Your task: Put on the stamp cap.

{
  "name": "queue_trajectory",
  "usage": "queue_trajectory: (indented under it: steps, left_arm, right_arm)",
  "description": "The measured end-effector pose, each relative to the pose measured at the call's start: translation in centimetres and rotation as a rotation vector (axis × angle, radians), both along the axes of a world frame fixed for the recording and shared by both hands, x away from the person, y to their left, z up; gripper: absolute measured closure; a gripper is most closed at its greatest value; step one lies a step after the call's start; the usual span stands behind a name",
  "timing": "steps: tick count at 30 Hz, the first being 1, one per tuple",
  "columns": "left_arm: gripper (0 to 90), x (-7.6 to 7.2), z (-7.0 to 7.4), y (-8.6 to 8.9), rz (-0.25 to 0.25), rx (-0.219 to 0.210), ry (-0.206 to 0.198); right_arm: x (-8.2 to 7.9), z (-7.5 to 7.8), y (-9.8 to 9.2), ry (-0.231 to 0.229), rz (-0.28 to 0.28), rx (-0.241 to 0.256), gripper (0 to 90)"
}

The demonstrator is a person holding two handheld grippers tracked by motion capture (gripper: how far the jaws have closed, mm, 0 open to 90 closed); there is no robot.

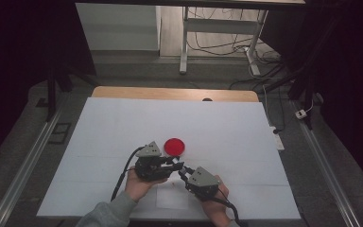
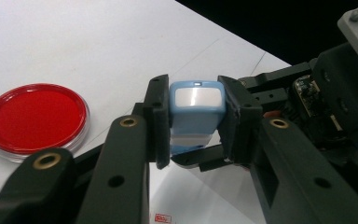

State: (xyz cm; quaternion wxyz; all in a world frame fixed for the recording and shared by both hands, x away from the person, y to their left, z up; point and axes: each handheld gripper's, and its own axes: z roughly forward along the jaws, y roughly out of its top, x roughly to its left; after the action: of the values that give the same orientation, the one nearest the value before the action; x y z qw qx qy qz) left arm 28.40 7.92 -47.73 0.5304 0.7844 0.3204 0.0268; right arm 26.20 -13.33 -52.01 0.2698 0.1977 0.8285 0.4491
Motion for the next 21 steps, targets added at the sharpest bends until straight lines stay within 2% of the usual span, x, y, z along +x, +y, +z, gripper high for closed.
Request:
queue_trajectory:
  steps: [21]
  left_arm:
    - [66.9,0.0,-0.47,-0.33,0.02,0.006,0.003]
  right_arm:
    - [-0.11,-0.04,0.05,-0.01,-0.016,-0.002,73.4]
